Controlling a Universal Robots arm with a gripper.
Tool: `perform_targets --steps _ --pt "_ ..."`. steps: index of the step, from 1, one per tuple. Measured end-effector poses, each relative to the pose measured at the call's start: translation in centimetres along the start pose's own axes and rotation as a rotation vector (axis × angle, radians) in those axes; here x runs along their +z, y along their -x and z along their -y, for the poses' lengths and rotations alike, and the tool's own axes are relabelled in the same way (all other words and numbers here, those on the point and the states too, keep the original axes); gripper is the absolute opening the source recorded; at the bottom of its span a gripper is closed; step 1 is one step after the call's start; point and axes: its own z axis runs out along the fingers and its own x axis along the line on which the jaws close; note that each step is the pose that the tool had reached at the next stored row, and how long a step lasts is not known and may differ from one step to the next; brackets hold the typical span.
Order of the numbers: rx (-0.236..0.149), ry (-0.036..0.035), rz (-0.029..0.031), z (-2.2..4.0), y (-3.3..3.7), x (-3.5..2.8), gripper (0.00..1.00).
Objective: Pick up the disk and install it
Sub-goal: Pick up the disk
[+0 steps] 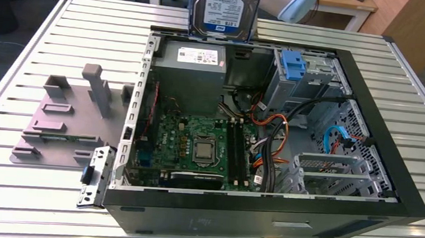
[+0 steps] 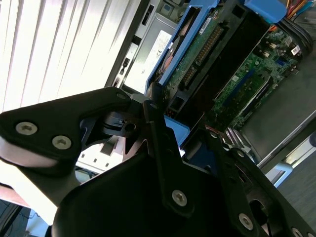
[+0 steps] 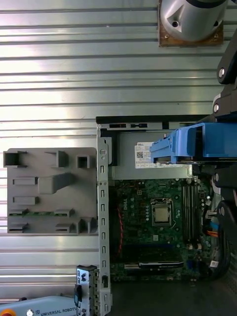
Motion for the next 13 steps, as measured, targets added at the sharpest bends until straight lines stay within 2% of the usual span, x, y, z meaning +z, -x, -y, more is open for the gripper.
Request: perform_targets --steps 13 --pt "0.0 0.0 -0.0001 0.43 0.01 0.01 0.36"
